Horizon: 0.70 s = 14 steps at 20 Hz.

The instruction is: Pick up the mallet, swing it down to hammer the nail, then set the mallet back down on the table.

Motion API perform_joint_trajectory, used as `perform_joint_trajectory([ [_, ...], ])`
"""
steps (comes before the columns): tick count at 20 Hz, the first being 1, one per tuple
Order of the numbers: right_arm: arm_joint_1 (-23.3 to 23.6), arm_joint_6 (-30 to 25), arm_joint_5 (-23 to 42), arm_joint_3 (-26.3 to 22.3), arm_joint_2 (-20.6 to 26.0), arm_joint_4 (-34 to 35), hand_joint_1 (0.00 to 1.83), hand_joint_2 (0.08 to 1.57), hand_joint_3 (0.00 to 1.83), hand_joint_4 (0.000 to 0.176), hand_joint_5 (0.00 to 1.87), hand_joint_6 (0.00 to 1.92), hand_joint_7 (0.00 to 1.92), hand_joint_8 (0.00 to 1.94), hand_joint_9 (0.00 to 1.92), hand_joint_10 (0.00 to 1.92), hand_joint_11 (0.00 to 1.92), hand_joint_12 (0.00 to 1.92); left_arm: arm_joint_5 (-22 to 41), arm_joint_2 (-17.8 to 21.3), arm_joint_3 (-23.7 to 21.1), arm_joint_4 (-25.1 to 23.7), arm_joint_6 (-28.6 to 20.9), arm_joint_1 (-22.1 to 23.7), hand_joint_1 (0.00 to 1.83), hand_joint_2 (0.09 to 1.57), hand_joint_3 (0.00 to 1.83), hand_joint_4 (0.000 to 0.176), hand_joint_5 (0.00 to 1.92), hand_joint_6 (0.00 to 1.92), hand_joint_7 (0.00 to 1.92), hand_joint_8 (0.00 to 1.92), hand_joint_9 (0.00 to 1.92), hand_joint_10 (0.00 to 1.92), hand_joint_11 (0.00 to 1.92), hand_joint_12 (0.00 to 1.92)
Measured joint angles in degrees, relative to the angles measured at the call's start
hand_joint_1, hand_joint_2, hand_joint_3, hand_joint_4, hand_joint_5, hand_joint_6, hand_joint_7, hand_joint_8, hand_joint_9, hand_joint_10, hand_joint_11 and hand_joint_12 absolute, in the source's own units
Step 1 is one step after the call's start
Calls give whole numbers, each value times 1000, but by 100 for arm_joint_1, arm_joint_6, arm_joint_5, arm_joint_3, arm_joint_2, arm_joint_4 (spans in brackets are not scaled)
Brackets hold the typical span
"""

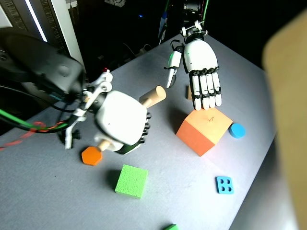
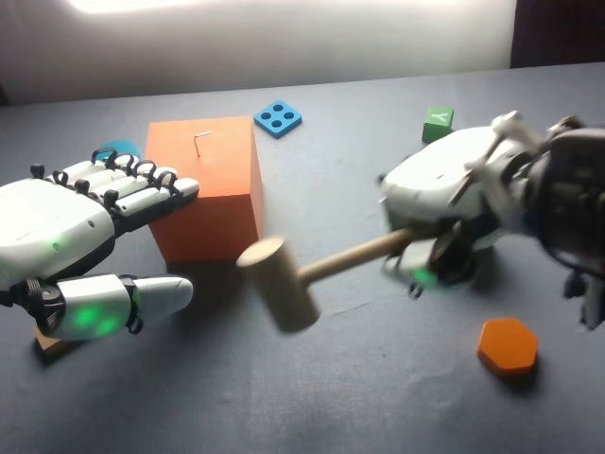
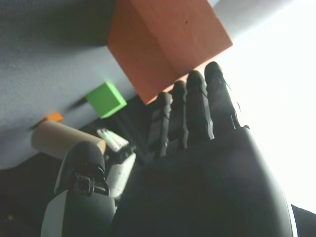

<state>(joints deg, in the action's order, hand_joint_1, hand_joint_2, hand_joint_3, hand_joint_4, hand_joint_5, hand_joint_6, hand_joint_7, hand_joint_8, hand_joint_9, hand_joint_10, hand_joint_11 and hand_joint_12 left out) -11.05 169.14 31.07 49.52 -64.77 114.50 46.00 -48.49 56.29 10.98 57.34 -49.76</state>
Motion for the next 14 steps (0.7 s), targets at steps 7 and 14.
perform_joint_trajectory([
  [7,151,-2422,485,0,289,-3163,514,1539,0,0,1154,1921,1424,1941,1519,1921,1571,1921,2,-2,0,2,0,-4,0,1293,1,0,148,2,151,9,139,13,57,108],
  [14,151,-2977,826,522,-356,-4188,456,1548,0,0,1130,1921,1413,1941,1512,1921,1565,1921,-2,-2,0,0,2,-4,0,1317,0,0,160,2,151,4,131,3,1,234],
])
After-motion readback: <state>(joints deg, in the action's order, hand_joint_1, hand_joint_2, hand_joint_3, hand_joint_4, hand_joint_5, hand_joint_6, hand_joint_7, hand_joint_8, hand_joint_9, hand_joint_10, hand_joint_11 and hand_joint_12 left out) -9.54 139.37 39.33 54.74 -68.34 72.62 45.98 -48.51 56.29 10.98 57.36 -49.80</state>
